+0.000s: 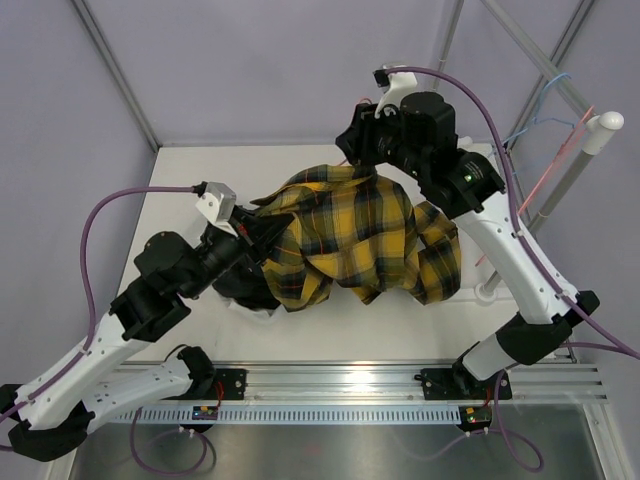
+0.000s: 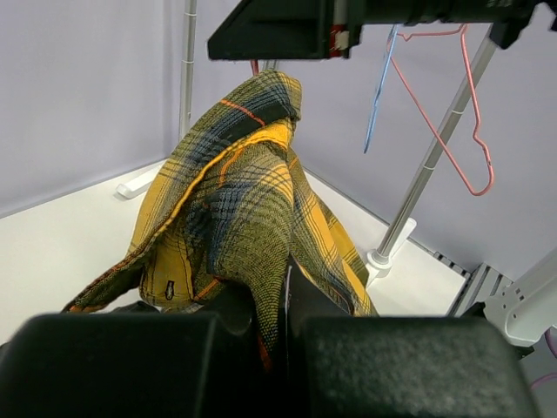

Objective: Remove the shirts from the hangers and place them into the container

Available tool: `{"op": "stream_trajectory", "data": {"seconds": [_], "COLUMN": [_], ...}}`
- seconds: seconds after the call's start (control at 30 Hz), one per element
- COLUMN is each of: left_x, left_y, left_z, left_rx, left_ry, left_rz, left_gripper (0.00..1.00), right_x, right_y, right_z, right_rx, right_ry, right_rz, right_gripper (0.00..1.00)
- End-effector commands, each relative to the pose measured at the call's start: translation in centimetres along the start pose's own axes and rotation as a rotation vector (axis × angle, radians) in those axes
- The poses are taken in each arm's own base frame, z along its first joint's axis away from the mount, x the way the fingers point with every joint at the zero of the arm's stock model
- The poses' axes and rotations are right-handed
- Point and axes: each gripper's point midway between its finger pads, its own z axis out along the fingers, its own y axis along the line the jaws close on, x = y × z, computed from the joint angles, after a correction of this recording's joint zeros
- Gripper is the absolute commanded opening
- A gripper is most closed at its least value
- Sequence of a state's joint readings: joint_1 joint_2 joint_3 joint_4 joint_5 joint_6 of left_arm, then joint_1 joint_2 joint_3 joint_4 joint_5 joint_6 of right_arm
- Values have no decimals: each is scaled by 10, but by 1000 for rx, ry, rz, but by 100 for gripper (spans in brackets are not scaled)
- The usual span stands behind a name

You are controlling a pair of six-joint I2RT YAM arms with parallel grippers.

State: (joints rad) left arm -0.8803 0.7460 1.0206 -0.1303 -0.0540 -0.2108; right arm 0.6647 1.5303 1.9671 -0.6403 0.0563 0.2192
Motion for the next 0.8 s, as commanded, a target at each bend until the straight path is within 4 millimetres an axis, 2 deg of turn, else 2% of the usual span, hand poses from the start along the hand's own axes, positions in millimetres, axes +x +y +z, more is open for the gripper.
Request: {"op": "stream_trajectory", "data": {"seconds": [0.0, 0.03, 0.1, 0.13, 0.17, 0.2, 0.27, 0.3, 0.37, 0.4, 0.47, 0.57, 0.6, 0.67, 0.7, 0.77], "left_x": [-31, -30, -28, -22, -19, -14, 4, 20, 35, 42, 55, 65, 69, 70, 76, 73], "left_y": [-14, -15, -11, -9, -4, -1, 8, 12, 17, 18, 21, 24, 24, 23, 26, 35], "left_z": [-3, -3, -2, -4, -5, -6, -11, -11, -13, -13, -12, -10, -7, -5, -5, -9], "left_rx": [63, 67, 47, 31, 5, -14, -55, -64, -88, -90, -102, -116, -119, -119, -134, -195], "left_ry": [-115, -111, -96, -70, -59, -39, 14, 47, 76, 91, 121, 161, 176, 194, 219, 210], "left_rz": [-16, -15, -20, -31, -33, -39, -45, -47, -62, -67, -69, -59, -61, -64, -68, -65], "left_gripper": [0, 0, 0, 20, 28, 32, 46, 48, 51, 51, 52, 48, 42, 7, 0, 0], "right_x": [-6, -5, -8, -15, -16, -25, -33, -43, -53, -65, -70, -81, -85, -89, -92, -95], "right_y": [12, 10, 7, -3, -7, -10, -19, -19, -23, -23, -27, -35, -38, -51, -55, -77], "right_z": [16, 17, 16, 11, 7, 1, -10, -18, -33, -42, -53, -73, -78, -89, -94, -102], "right_rx": [-59, -53, -34, 26, 49, 67, 120, 122, 151, 155, 176, 225, 242, 313, 342, 477], "right_ry": [-33, -33, -50, -78, -80, -98, -115, -136, -156, -180, -184, -218, -227, -241, -245, -253], "right_rz": [30, 38, 39, 41, 35, 13, -6, -26, -38, -54, -65, -90, -105, -121, -148, -156], "right_gripper": [20, 0, 0, 0, 0, 0, 0, 0, 0, 0, 0, 0, 0, 0, 0, 0]}}
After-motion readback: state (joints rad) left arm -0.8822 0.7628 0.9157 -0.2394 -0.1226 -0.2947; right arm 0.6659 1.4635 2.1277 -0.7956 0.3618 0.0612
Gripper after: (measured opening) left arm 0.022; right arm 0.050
